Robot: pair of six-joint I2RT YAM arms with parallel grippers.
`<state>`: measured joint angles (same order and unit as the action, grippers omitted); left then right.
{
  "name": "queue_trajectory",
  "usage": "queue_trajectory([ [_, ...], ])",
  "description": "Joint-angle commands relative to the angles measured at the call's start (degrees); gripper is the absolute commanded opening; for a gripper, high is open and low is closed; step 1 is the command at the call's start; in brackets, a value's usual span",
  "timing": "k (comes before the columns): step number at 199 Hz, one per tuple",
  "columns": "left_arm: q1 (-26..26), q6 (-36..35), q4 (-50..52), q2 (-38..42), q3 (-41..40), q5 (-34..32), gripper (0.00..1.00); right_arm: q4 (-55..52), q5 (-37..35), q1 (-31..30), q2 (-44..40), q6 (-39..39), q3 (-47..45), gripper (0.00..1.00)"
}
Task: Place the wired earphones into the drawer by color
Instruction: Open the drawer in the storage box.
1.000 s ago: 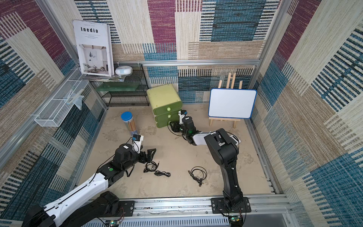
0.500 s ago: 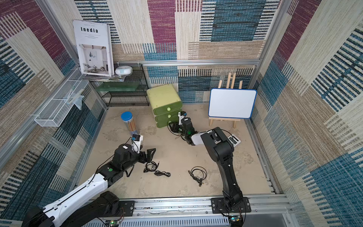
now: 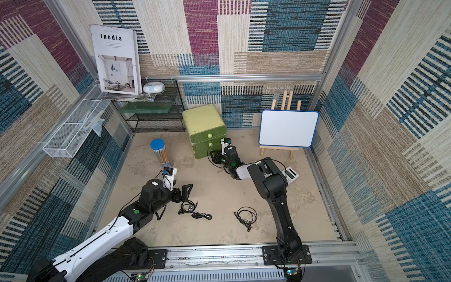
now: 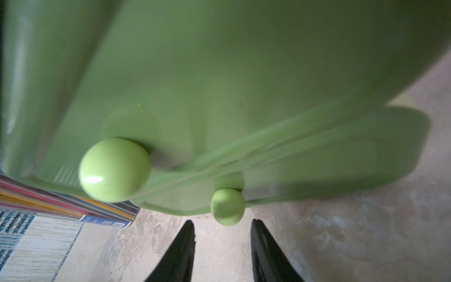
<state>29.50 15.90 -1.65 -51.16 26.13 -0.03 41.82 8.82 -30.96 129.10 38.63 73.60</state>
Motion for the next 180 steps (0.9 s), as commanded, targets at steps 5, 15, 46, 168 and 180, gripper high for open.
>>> queue_trajectory([
  [5,-0.05,-0.34,-0.73,0.07,-0.20,-0.06,0.99,3.04,-0.93,-0.06,0.84,-0.75,0.40,0.40],
  [15,-0.05,-0.35,-0.78,-0.06,-0.15,-0.06,0.99,3.63,-0.99,-0.01,1.19,-0.68,0.48,0.39],
  [46,-0.05,-0.34,-0.73,0.04,-0.19,-0.14,0.99,5.27,-1.00,-0.03,2.18,-1.00,0.81,0.38],
  [168,-0.05,-0.63,-0.74,-0.43,-0.08,-0.32,0.99,5.97,-1.08,-0.24,5.20,0.05,3.65,0.34],
  [180,-0.05,-0.61,-0.83,-0.42,-0.11,-0.32,0.99,5.99,-1.08,-0.35,5.24,0.05,3.65,0.32],
])
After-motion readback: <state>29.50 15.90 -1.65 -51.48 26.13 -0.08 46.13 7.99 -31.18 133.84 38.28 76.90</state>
